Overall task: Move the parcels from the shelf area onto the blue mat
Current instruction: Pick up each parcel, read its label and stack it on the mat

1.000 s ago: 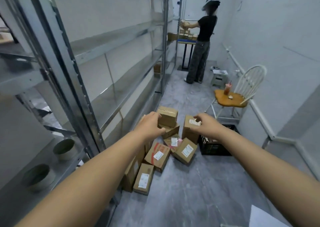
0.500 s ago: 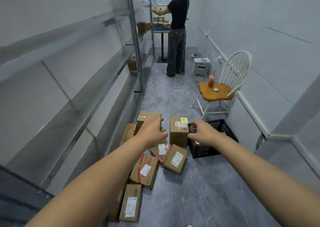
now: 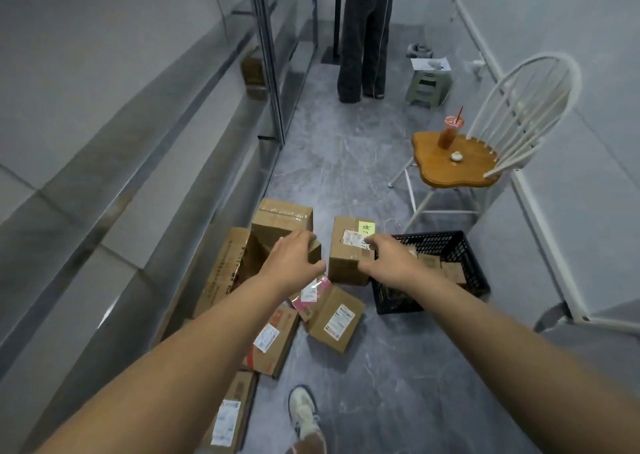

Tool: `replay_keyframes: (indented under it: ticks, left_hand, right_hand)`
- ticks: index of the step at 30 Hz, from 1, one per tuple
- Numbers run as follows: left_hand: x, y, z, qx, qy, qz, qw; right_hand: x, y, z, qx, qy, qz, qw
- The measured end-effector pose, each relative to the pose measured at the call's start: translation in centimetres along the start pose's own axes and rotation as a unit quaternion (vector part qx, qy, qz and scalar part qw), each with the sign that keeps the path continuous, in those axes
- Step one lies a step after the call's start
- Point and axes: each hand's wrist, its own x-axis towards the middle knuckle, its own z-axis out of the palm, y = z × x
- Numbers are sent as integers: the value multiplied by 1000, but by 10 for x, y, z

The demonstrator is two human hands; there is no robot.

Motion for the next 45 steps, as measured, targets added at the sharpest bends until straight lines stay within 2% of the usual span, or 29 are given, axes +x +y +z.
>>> replay_keyframes:
  ticks: [4, 9, 13, 17, 20, 24, 26, 30, 35, 39, 43, 45]
  left_hand:
    - [77, -39, 40, -17, -33, -20, 999]
    - [157, -107, 110, -85, -79, -87, 989]
    - [204, -175, 198, -93, -128, -140, 977]
    - [238, -251, 295, -103, -153, -181, 966]
    - [246, -297, 364, -109, -160, -201, 960]
    - [247, -344, 442, -153, -178, -241, 942]
    - [244, -355, 472, -185, -174, -256, 933]
    - [230, -365, 516, -264, -163, -285, 907]
    - [223, -362, 525, -332, -133, -327, 875]
    - [210, -337, 482, -397, -36, -356, 845]
    - [198, -305, 394, -443, 57, -361, 819]
    - [199, -281, 337, -448, 85, -344, 821]
  right_hand:
    - [81, 29, 26, 2, -25, 34, 999]
    - [177, 83, 80, 51, -27, 77, 995]
    - [258, 139, 139, 17, -106, 90, 990]
    - [330, 211, 214, 24, -137, 185, 973]
    - [343, 268, 282, 49, -185, 266, 945]
    - [326, 335, 371, 22, -283, 352, 892]
    - [314, 361, 406, 39, -279, 402, 871]
    - [311, 396, 459, 216, -199, 443, 847]
    - [319, 388, 464, 354, -181, 426, 813]
    - [319, 335, 419, 368, -160, 357, 843]
    - [318, 260, 338, 339, -191, 258, 884]
    - [317, 217, 288, 319, -197, 227, 899]
